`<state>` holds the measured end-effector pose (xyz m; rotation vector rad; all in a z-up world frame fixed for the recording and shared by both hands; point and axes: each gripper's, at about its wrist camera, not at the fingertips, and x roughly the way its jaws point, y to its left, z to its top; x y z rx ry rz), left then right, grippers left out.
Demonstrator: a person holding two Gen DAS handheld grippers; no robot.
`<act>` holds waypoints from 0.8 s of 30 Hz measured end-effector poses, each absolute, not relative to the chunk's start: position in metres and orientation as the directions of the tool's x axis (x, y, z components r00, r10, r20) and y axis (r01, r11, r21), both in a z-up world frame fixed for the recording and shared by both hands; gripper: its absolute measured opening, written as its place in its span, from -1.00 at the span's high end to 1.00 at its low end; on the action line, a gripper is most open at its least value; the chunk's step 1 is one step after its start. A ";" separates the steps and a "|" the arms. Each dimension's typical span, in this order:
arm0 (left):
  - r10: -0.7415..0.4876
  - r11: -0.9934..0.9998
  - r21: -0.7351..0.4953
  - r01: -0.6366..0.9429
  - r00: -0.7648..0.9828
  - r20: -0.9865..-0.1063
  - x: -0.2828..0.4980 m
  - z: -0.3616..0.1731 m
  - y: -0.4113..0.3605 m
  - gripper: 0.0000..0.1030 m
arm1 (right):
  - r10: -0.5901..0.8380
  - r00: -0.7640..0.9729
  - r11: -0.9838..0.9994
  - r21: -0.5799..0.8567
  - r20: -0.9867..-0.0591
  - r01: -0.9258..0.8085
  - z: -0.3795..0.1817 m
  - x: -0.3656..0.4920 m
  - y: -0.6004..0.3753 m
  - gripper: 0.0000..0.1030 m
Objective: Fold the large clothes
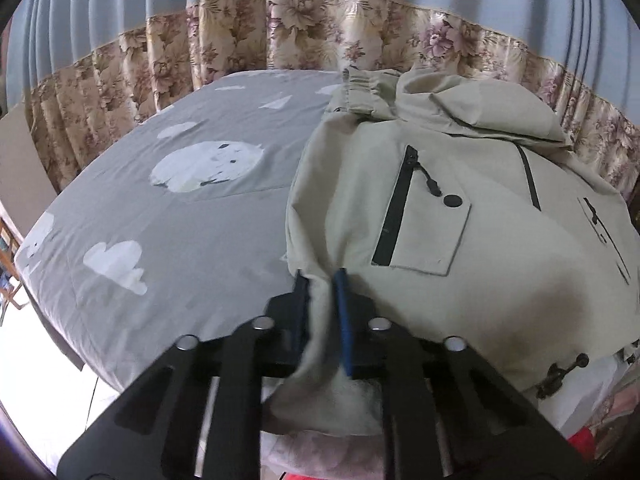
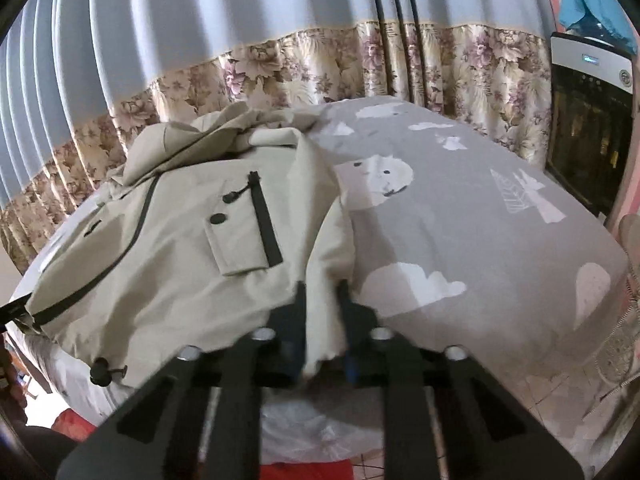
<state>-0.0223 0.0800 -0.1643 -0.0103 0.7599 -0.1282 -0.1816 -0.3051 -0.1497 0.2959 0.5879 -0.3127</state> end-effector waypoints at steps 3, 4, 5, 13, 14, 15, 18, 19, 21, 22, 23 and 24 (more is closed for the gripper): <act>-0.202 0.979 -0.156 0.130 0.703 -0.682 -0.015 -0.156 0.093 0.94 | -0.177 0.803 0.927 0.178 -0.569 0.331 -0.141 -0.178 -0.303 0.90; -0.205 0.979 -0.157 0.133 0.707 -0.676 -0.014 -0.152 0.095 0.95 | -0.177 0.805 0.931 0.169 -0.567 0.323 -0.137 -0.176 -0.302 0.90; -0.205 0.979 -0.153 0.138 0.714 -0.670 -0.013 -0.147 0.095 0.95 | -0.177 0.813 0.933 0.167 -0.555 0.318 -0.129 -0.174 -0.303 0.91; -0.296 0.955 -0.195 0.224 0.773 -0.561 0.007 -0.071 0.098 0.97 | -0.155 0.880 0.944 0.196 -0.448 0.266 -0.047 -0.151 -0.320 0.91; -0.287 0.958 -0.184 0.222 0.786 -0.547 0.010 -0.061 0.098 0.97 | -0.164 0.884 0.945 0.186 -0.437 0.268 -0.035 -0.145 -0.323 0.91; -0.294 0.956 -0.185 0.230 0.789 -0.540 0.013 -0.055 0.098 0.97 | -0.168 0.886 0.945 0.186 -0.433 0.271 -0.027 -0.140 -0.326 0.91; -0.293 0.955 -0.194 0.223 0.802 -0.520 0.019 -0.037 0.103 0.97 | -0.161 0.895 0.939 0.214 -0.416 0.268 -0.005 -0.132 -0.335 0.91; -0.290 0.956 -0.193 0.220 0.805 -0.518 0.020 -0.033 0.104 0.97 | -0.150 0.900 0.940 0.222 -0.410 0.258 0.000 -0.131 -0.336 0.91; -0.302 0.952 -0.203 0.227 0.797 -0.523 0.024 -0.029 0.105 0.97 | -0.123 0.908 0.941 0.245 -0.401 0.235 0.013 -0.129 -0.338 0.91; -0.316 0.948 -0.211 0.238 0.791 -0.525 0.026 -0.026 0.106 0.97 | -0.114 0.909 0.940 0.253 -0.400 0.229 0.018 -0.126 -0.338 0.91; -0.327 0.944 -0.209 0.254 0.783 -0.528 0.033 -0.020 0.104 0.97 | -0.108 0.909 0.940 0.255 -0.402 0.225 0.025 -0.121 -0.340 0.91; -0.330 0.944 -0.200 0.263 0.781 -0.530 0.038 -0.015 0.102 0.97 | -0.110 0.906 0.942 0.248 -0.408 0.226 0.030 -0.114 -0.341 0.91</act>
